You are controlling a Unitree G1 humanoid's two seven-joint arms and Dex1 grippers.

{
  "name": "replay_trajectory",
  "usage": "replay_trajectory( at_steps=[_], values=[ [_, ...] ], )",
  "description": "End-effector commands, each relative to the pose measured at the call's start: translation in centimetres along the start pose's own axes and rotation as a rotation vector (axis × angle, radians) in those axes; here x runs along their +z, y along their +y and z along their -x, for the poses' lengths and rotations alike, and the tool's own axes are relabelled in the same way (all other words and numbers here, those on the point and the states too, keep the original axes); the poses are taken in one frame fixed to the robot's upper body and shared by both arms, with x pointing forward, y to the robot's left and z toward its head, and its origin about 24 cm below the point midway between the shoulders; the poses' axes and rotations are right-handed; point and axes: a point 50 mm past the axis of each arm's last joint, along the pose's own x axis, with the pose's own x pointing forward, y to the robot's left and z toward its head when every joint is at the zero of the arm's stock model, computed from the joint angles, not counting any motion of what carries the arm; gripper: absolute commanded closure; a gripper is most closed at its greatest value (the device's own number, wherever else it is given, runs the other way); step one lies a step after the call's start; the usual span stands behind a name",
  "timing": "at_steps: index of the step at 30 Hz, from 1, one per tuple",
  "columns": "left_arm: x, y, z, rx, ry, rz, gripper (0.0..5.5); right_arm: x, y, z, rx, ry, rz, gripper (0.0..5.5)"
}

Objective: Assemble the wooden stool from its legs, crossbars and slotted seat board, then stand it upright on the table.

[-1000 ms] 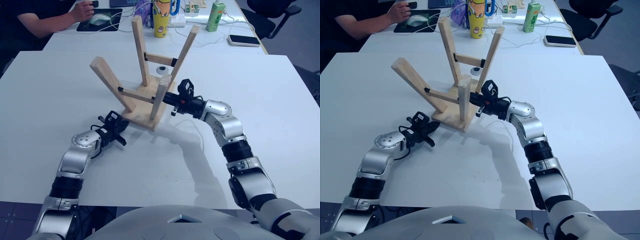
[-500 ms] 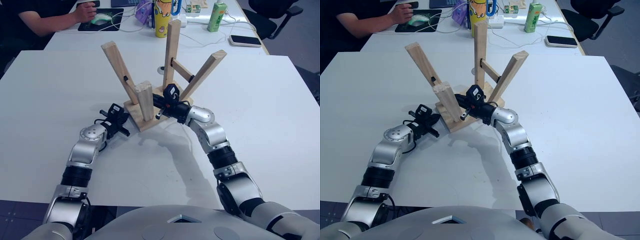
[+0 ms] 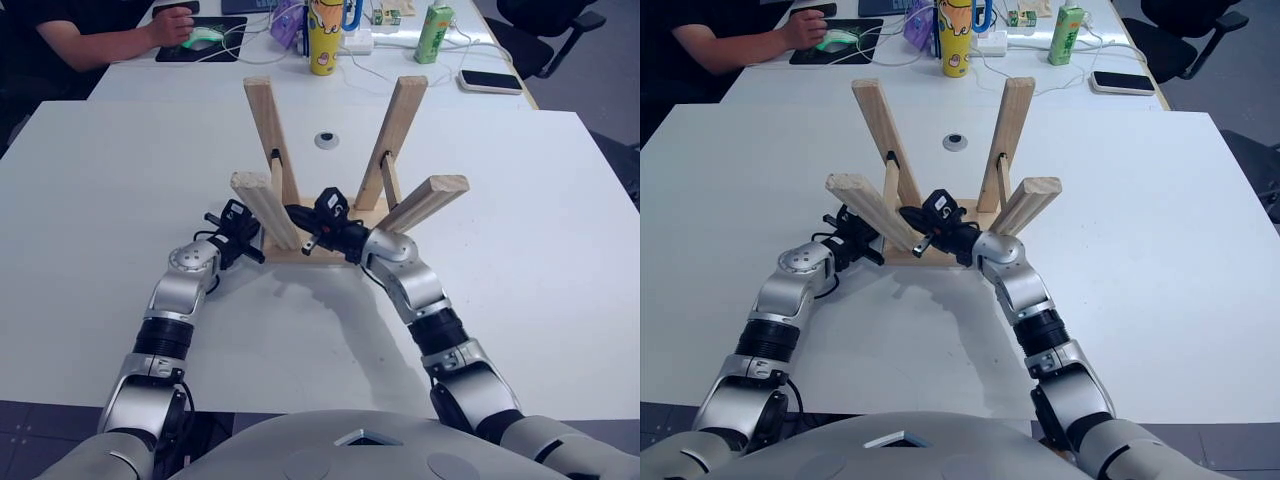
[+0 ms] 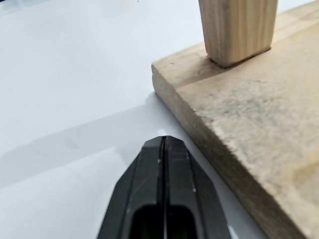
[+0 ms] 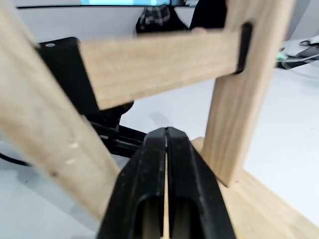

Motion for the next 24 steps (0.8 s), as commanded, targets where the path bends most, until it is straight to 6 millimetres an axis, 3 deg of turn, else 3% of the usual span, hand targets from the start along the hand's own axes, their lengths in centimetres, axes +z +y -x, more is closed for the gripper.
replay_trajectory(
  at_steps=[1, 4, 11, 15, 19, 24],
  values=[
    [-1.2, -0.8, 0.8, 0.06, 0.009, 0.006, 5.5, 1.2, 1.2, 2.8, 0.002, -0.044, -0.047, 5.47],
    [-1.5, -0.8, 1.9, 0.151, -0.024, 0.03, 5.5, 1.2, 2.3, 4.0, 0.042, -0.018, -0.077, 5.47],
    [-2.2, -3.1, 4.3, 0.214, -0.039, 0.035, 5.5, -2.6, 3.0, 6.7, 0.103, 0.222, -0.264, 5.47],
    [-2.3, -4.1, 4.7, 0.197, -0.031, 0.028, 5.5, -4.0, 1.8, 9.1, -0.027, 0.3, -0.35, 5.47],
    [-2.5, -4.5, 5.3, 0.201, -0.029, 0.036, 5.5, -4.0, -0.6, 12.3, -0.262, 0.269, -0.282, 5.47],
    [-2.8, -5.0, 5.7, 0.206, -0.014, 0.048, 5.5, -4.3, -2.7, 14.9, -0.333, 0.347, -0.178, 5.47]
  ],
)
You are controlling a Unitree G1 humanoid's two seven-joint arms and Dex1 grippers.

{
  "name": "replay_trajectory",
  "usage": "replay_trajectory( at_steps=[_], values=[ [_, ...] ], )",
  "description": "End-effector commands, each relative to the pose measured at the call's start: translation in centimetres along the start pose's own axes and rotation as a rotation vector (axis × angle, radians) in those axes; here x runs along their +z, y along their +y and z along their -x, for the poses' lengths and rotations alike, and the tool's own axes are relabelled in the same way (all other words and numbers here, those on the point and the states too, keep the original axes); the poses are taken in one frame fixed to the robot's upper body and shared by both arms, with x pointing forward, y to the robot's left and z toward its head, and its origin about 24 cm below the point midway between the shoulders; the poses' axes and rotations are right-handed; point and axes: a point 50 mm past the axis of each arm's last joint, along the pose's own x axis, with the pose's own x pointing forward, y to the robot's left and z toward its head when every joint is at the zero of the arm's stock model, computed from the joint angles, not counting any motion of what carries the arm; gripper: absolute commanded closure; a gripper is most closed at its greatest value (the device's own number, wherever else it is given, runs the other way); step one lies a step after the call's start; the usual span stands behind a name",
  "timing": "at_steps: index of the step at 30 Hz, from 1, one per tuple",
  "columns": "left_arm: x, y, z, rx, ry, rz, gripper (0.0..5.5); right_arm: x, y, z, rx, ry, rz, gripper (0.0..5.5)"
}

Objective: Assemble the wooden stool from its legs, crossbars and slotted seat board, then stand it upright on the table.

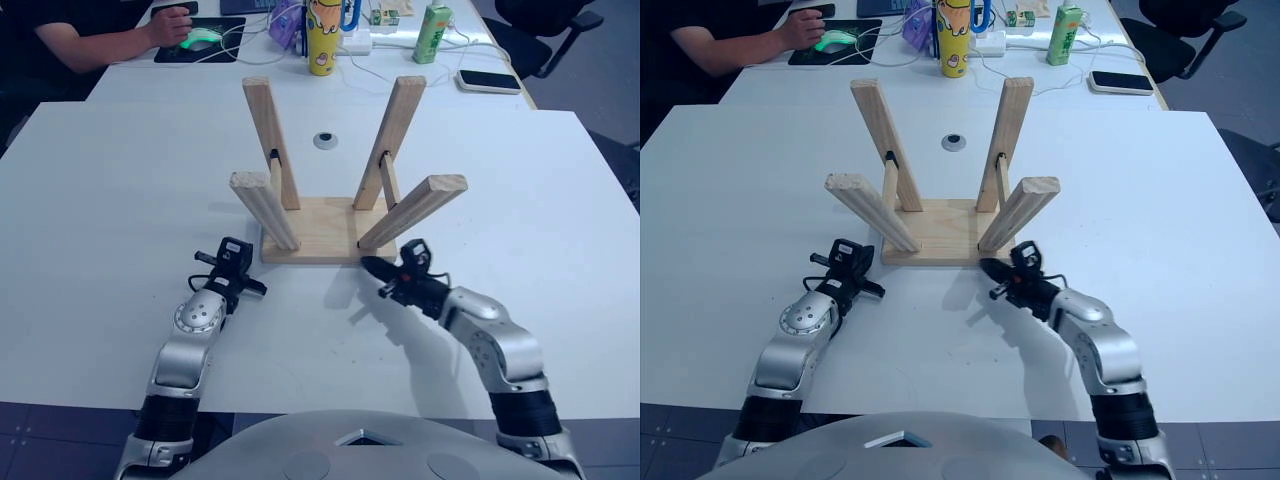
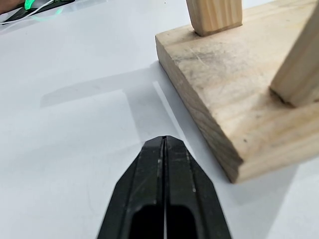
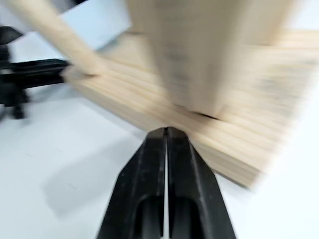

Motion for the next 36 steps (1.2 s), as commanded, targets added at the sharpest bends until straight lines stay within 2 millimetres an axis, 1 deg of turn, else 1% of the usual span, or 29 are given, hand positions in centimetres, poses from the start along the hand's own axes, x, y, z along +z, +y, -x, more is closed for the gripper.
replay_trajectory(
  at_steps=[1, 3, 6, 9, 11, 13, 16, 19, 21, 23, 25, 30, 36],
  values=[
    [-0.1, -0.3, 0.3, 0.003, 0.014, 0.002, 5.5, 0.1, -2.7, 1.4, -0.109, 0.038, 0.087, 5.47],
    [-0.1, -0.3, 0.3, 0.001, 0.015, 0.001, 5.5, 0.1, -3.6, 1.7, -0.141, 0.047, 0.116, 5.47],
    [0.0, -0.6, 0.1, -0.035, 0.03, -0.024, 5.5, 0.3, -4.5, 1.0, -0.21, 0.034, 0.16, 5.47],
    [0.1, -1.0, -0.5, -0.093, 0.041, -0.071, 5.5, -0.3, -4.5, 0.4, -0.241, 0.036, 0.161, 5.47],
    [0.3, -1.3, -1.0, -0.131, 0.048, -0.087, 5.5, -0.8, -4.2, 0.0, -0.235, 0.042, 0.148, 5.47],
    [0.2, -1.9, -1.1, -0.18, 0.063, -0.091, 5.5, -0.9, -3.3, -0.6, -0.192, 0.042, 0.135, 5.47],
    [0.2, -2.6, -0.9, -0.245, 0.079, -0.08, 5.5, -0.8, -1.8, -1.3, -0.116, 0.031, 0.124, 5.47],
    [0.9, -3.6, -0.8, -0.313, 0.054, -0.031, 5.5, -0.4, -0.5, -1.8, -0.049, 0.002, 0.1, 5.47],
    [2.2, -4.4, -0.8, -0.38, -0.011, 0.023, 5.5, 0.1, 0.2, -2.0, -0.018, -0.029, 0.088, 5.47],
    [4.0, -5.2, -0.5, -0.453, -0.103, 0.085, 5.5, 0.8, 0.6, -2.0, 0.012, -0.066, 0.085, 5.47],
    [5.3, -5.3, -0.1, -0.49, -0.158, 0.1, 5.5, 1.6, 0.9, -1.8, 0.036, -0.089, 0.09, 5.47],
    [6.8, -4.7, 1.1, -0.543, -0.184, 0.079, 5.5, 3.4, 1.5, -1.0, 0.101, -0.11, 0.097, 5.47],
    [7.5, -3.9, 2.0, -0.577, -0.172, 0.049, 5.5, 5.6, 2.5, -0.4, 0.208, -0.132, 0.124, 5.47]
  ],
)
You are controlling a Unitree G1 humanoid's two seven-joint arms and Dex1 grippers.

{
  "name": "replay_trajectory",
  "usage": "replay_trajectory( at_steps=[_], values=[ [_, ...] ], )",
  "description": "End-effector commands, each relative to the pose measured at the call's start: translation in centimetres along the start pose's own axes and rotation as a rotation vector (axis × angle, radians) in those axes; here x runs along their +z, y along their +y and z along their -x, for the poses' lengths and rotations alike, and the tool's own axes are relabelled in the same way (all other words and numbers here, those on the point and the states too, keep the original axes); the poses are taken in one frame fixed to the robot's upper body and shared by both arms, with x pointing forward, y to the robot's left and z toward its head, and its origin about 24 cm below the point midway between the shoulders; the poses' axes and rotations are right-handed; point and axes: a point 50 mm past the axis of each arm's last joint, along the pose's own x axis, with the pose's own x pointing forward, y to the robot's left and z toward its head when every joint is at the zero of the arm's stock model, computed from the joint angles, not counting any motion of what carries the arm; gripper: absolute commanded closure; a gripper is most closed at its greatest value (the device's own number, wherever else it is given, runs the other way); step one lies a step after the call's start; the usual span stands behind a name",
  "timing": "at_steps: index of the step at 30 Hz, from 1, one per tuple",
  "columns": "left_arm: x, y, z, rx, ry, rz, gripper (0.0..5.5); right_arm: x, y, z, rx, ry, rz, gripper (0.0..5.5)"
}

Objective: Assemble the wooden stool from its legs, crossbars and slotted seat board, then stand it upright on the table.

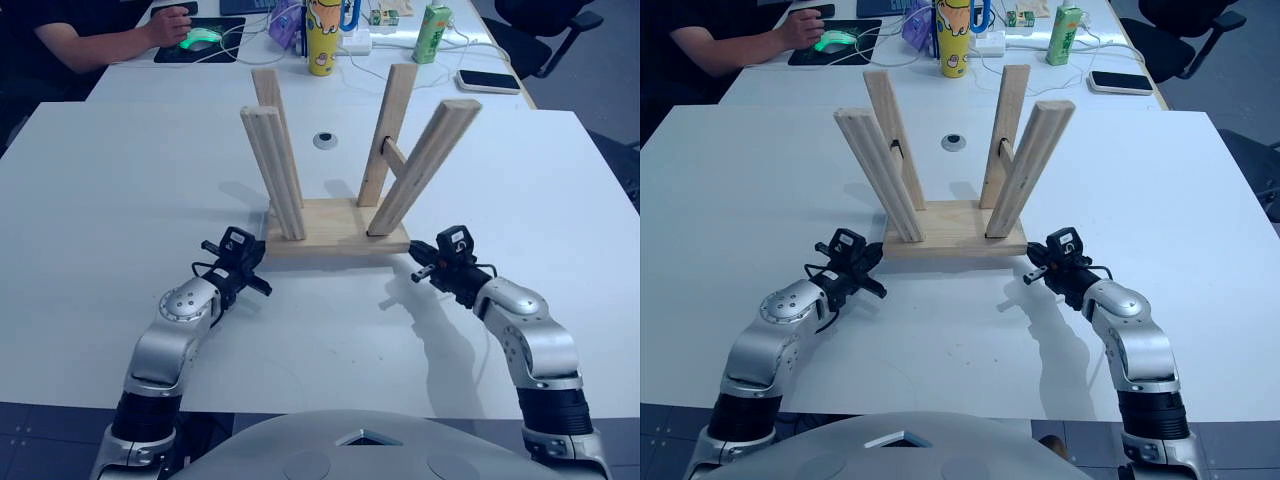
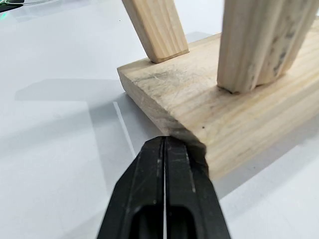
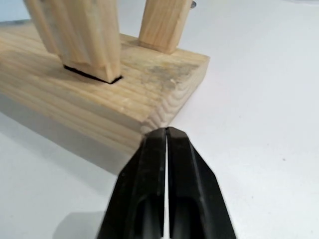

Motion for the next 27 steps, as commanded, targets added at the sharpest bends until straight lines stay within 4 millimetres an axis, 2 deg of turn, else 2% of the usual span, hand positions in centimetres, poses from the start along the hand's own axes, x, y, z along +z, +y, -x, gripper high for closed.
replay_trajectory(
  at_steps=[1, 7, 13, 17, 19, 21, 23, 27],
  values=[
    [3.9, -3.9, 0.2, -0.35, -0.175, 0.019, 5.5, 4.2, 4.6, -0.7, 0.399, -0.168, 0.006, 5.47],
    [5.9, -2.0, 1.6, -0.35, -0.205, 0.032, 5.5, 5.6, 4.8, 0.2, 0.472, -0.176, 0.011, 5.47],
    [6.0, 1.2, 2.9, -0.271, -0.174, 0.035, 5.5, 7.0, 4.1, 0.6, 0.465, -0.23, -0.035, 5.47],
    [4.0, 4.9, 3.5, -0.148, -0.094, -0.022, 5.5, 6.1, -0.2, -0.2, 0.244, -0.213, 0.022, 5.47],
    [3.8, 6.1, 4.0, -0.112, -0.109, -0.032, 5.5, 5.7, -1.7, 0.0, 0.185, -0.204, 0.059, 5.47],
    [3.7, 7.3, 4.7, -0.085, -0.155, -0.023, 5.26, 4.7, -3.4, 0.4, 0.138, -0.161, 0.087, 5.5],
    [3.3, 8.6, 5.6, -0.061, -0.178, -0.046, 4.95, 3.6, -5.0, 1.1, 0.12, -0.134, 0.052, 5.22],
    [1.7, 11.0, 7.8, -0.071, -0.149, -0.11, 4.36, 2.4, -7.3, 2.4, 0.161, -0.059, 0.099, 4.61]
  ],
)
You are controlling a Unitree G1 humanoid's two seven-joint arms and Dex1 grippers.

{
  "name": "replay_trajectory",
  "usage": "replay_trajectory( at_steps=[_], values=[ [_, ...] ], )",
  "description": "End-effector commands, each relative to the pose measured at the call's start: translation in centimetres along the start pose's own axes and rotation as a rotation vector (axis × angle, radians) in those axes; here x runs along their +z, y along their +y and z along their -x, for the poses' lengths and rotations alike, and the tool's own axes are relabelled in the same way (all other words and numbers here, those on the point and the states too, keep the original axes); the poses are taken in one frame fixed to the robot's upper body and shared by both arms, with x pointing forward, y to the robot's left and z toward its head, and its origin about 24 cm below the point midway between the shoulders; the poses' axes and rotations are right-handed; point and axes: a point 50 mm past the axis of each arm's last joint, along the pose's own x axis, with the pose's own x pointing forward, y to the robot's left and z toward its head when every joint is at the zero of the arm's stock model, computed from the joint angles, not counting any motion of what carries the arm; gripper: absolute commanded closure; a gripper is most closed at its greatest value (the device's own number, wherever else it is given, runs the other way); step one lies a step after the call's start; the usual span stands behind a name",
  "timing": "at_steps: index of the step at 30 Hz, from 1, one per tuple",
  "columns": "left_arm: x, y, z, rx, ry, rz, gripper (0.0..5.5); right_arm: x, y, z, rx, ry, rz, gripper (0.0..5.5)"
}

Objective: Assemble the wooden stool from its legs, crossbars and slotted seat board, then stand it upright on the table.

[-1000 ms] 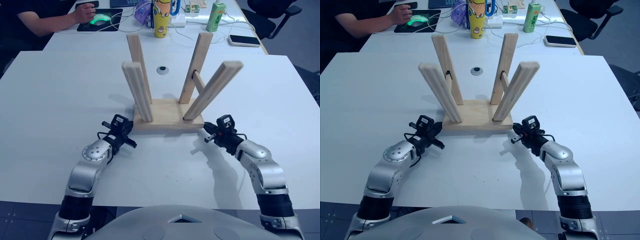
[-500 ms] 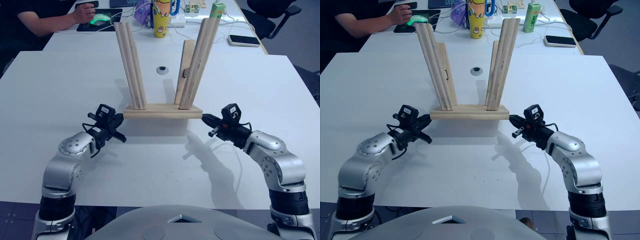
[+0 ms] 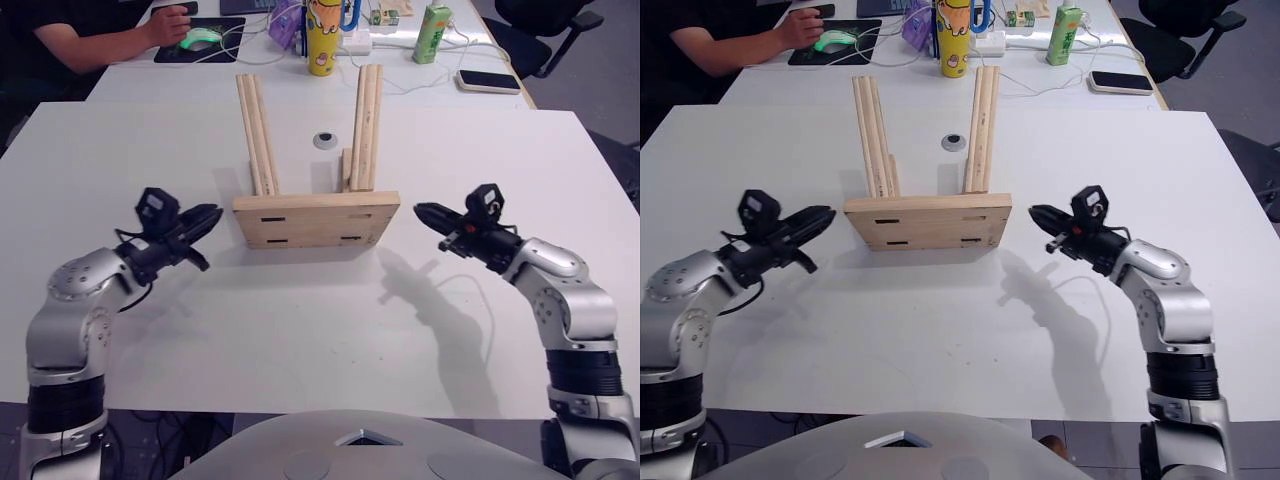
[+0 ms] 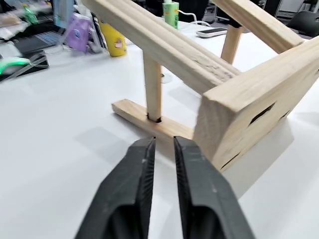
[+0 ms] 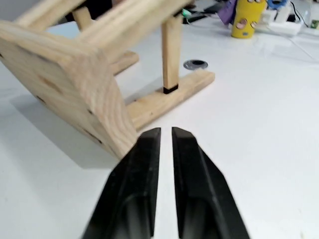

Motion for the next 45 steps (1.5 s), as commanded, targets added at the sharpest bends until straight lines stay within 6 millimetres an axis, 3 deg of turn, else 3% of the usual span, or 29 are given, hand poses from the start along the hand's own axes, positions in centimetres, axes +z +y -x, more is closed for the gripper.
replay_trajectory(
  at_steps=[1, 4, 10, 18, 23, 28, 31, 40, 45],
  values=[
    [-1.3, 2.2, 2.6, -0.037, 0.055, -0.079, 4.27, -0.5, -2.1, 1.8, 0.061, 0.05, 0.041, 4.52],
    [-1.2, 2.5, 2.2, -0.135, 0.062, -0.128, 3.9, 0.0, -2.7, 1.7, 0.144, 0.047, 0.082, 4.11],
    [-0.6, 2.5, -0.9, -0.32, 0.064, -0.232, 3.03, 0.9, -2.3, -0.5, 0.349, 0.095, 0.215, 3.21],
    [-0.9, 2.1, -4.0, -0.461, 0.086, -0.332, 2.01, 2.1, -1.6, -3.5, 0.439, 0.062, 0.294, 2.14],
    [-1.1, 1.9, -5.8, -0.524, 0.092, -0.39, 2.01, 2.5, -0.5, -5.3, 0.512, 0.029, 0.3, 2.14],
    [-0.6, 1.7, -7.6, -0.579, 0.083, -0.433, 2.01, 2.9, -0.7, -6.1, 0.527, 0.015, 0.33, 2.14],
    [-0.4, 1.8, -8.2, -0.602, 0.076, -0.45, 2.29, 3.3, -0.9, -6.6, 0.54, 0.015, 0.34, 2.58],
    [1.1, 1.9, -7.6, -0.657, 0.029, -0.342, 3.61, 4.1, -0.4, -6.3, 0.659, 0.013, 0.295, 3.91],
    [2.7, 1.5, -6.8, -0.702, 0.009, -0.168, 3.81, 6.0, 0.7, -5.5, 0.772, -0.007, 0.221, 3.99]
  ],
)
